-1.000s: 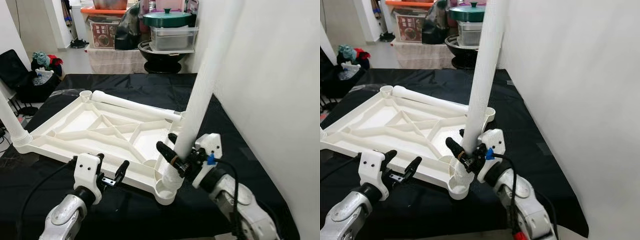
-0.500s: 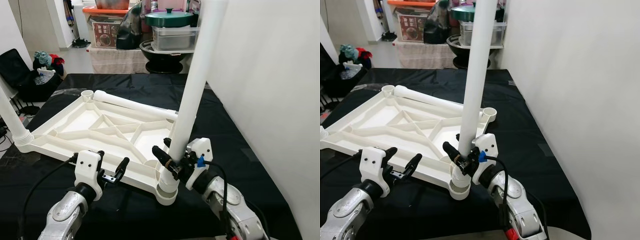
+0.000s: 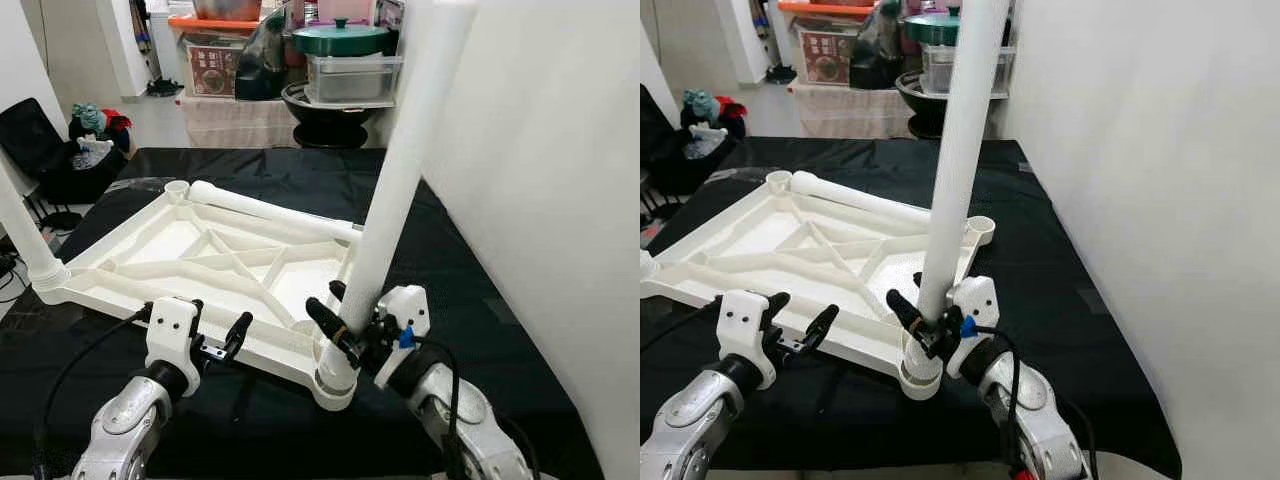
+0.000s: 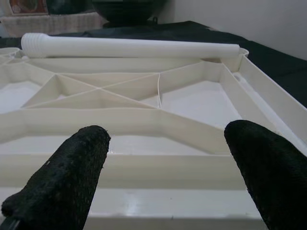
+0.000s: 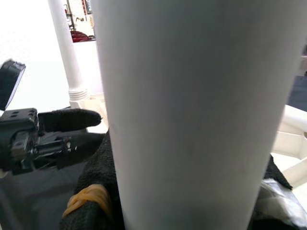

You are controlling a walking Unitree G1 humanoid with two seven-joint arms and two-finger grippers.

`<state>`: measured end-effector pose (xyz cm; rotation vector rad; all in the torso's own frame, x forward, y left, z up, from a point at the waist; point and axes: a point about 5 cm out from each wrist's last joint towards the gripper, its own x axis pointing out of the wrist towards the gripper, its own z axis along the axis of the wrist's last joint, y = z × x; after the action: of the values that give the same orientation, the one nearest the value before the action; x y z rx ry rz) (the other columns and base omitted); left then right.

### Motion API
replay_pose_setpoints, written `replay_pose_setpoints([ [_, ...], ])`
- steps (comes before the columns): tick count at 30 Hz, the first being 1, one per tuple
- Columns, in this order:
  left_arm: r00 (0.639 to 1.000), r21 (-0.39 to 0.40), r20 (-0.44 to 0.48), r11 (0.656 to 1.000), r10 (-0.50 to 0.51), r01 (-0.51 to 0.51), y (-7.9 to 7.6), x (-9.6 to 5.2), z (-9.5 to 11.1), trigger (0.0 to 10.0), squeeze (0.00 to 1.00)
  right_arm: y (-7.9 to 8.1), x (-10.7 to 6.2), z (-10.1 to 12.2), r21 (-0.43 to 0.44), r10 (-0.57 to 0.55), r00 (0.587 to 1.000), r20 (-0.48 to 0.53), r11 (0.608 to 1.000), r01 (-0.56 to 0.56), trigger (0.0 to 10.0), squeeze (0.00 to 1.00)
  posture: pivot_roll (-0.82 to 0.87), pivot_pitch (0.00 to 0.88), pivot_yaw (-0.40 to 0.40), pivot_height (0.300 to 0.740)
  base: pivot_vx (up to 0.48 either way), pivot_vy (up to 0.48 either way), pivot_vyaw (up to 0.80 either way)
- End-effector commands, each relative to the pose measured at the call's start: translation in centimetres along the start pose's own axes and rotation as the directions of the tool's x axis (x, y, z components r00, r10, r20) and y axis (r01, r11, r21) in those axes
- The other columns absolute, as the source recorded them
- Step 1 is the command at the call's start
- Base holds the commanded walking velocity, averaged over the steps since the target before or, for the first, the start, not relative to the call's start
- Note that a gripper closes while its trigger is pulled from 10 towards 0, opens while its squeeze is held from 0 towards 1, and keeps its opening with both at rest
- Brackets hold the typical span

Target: Building children table

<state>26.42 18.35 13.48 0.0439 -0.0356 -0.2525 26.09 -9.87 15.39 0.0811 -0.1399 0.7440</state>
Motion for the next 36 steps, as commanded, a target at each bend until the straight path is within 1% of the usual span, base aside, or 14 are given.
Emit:
replay_pose_setpoints([
  [1, 1.000, 0.010, -0.010, 1.000, 0.002, -0.002, 0.2, 0.1, -0.3, 10.0, 0.00, 0.0, -0.4, -0.6, 0.000, -0.002, 1.000, -0.030, 1.000, 0.002, 0.0, 0.00, 0.11, 0.000, -0.039, 0.740, 0.000, 0.000, 0.00],
  [6, 1.000, 0.013, -0.013, 1.000, 0.007, -0.007, 0.3, 0.2, -0.4, 10.0, 0.00, 0.2, 0.0, 0.0, 0.015, 0.004, 1.000, -0.004, 1.000, -0.004, 0.0, 0.00, 0.11, 0.000, -0.037, 0.740, 0.000, 0.000, 0.00],
  [8, 1.000, 0.012, -0.011, 1.000, 0.006, -0.006, 0.2, 0.3, -0.4, 10.0, 0.00, 0.7, 0.1, -0.1, 0.019, 0.021, 1.000, -0.003, 1.000, -0.021, 0.0, 0.00, 0.11, 0.000, -0.039, 0.740, 0.000, 0.000, 0.00],
  [12, 1.000, 0.012, -0.009, 1.000, 0.004, -0.004, 0.2, 0.3, -0.4, 10.0, 0.00, 1.0, 0.2, -0.2, 0.022, 0.036, 0.999, -0.005, 0.999, -0.036, 0.0, 0.00, 0.11, 0.000, -0.040, 0.740, 0.000, 0.000, 0.00],
  [14, 1.000, 0.015, -0.009, 1.000, 0.010, -0.010, 0.4, 0.4, -0.5, 10.0, 0.00, 1.4, 0.2, -0.5, 0.027, 0.054, 0.998, -0.014, 0.998, -0.054, 0.0, 0.00, 0.11, 0.000, -0.042, 0.740, 0.000, 0.000, 0.00],
  [25, 1.000, 0.018, -0.009, 1.000, 0.013, -0.013, 0.5, 0.6, -0.5, 10.0, 0.00, 1.2, 0.1, -1.3, 0.030, 0.035, 0.999, -0.041, 0.999, -0.034, 0.0, 0.00, 0.11, 0.000, -0.043, 0.740, 0.000, 0.000, 0.00],
  [27, 1.000, 0.022, -0.011, 1.000, 0.014, -0.014, 0.7, 0.7, -0.6, 10.0, 0.00, 0.8, -0.1, -1.8, 0.014, 0.012, 0.996, -0.087, 1.000, -0.011, 0.0, 0.00, 0.11, 0.000, -0.042, 0.740, 0.000, 0.000, 0.00],
  [30, 1.000, 0.023, -0.011, 1.000, 0.015, -0.014, 0.7, 0.7, -0.6, 10.0, 0.00, 0.8, -0.1, -2.0, 0.010, 0.007, 0.995, -0.102, 1.000, -0.006, 0.0, 0.00, 0.11, 0.000, -0.042, 0.740, 0.000, 0.000, 0.00],
  [31, 1.000, 0.024, -0.011, 1.000, 0.014, -0.013, 0.7, 0.7, -0.6, 10.0, 0.00, 0.6, -0.2, -2.5, -0.002, -0.016, 0.990, -0.140, 1.000, 0.016, 0.2, 0.00, 0.11, 0.000, -0.041, 0.740, 0.000, 0.000, 0.00],
  [32, 1.000, 0.026, -0.010, 1.000, 0.012, -0.012, 0.7, 0.8, -0.7, 10.0, 0.00, 0.4, -0.2, -2.6, -0.008, -0.030, 0.988, -0.149, 1.000, 0.029, 5.3, 0.00, 0.11, 0.000, -0.041, 0.740, 0.000, 0.000, 0.00],
  [33, 1.000, 0.026, -0.010, 1.000, 0.011, -0.011, 0.6, 0.8, -0.7, 10.0, 0.00, 0.3, -0.2, -2.6, -0.024, -0.048, 0.986, -0.157, 0.999, 0.045, 8.1, 0.00, 0.11, 0.000, -0.040, 0.740, 0.000, 0.000, 0.00],
  [34, 1.000, 0.027, -0.009, 1.000, 0.011, -0.011, 0.6, 0.8, -0.7, 10.0, 0.00, 0.1, -0.1, -2.6, -0.041, -0.071, 0.984, -0.163, 0.997, 0.065, 8.9, 0.00, 0.11, 0.000, -0.040, 0.740, 0.000, 0.000, 0.00],
  [35, 1.000, 0.027, -0.009, 1.000, 0.011, -0.011, 0.6, 0.8, -0.7, 10.0, 0.00, 0.1, -0.1, -2.6, -0.041, -0.071, 0.984, -0.163, 0.997, 0.065, 8.9, 0.00, 0.11, 0.000, -0.040, 0.740, 0.000, 0.000, 0.00],
  [36, 1.000, 0.027, -0.009, 1.000, 0.010, -0.010, 0.6, 0.8, -0.7, 10.0, 0.00, -0.3, 0.0, -2.7, -0.064, -0.111, 0.979, -0.172, 0.993, 0.102, 10.0, 0.00, 0.10, 0.000, -0.041, 0.740, 0.000, 0.000, 0.00],
])
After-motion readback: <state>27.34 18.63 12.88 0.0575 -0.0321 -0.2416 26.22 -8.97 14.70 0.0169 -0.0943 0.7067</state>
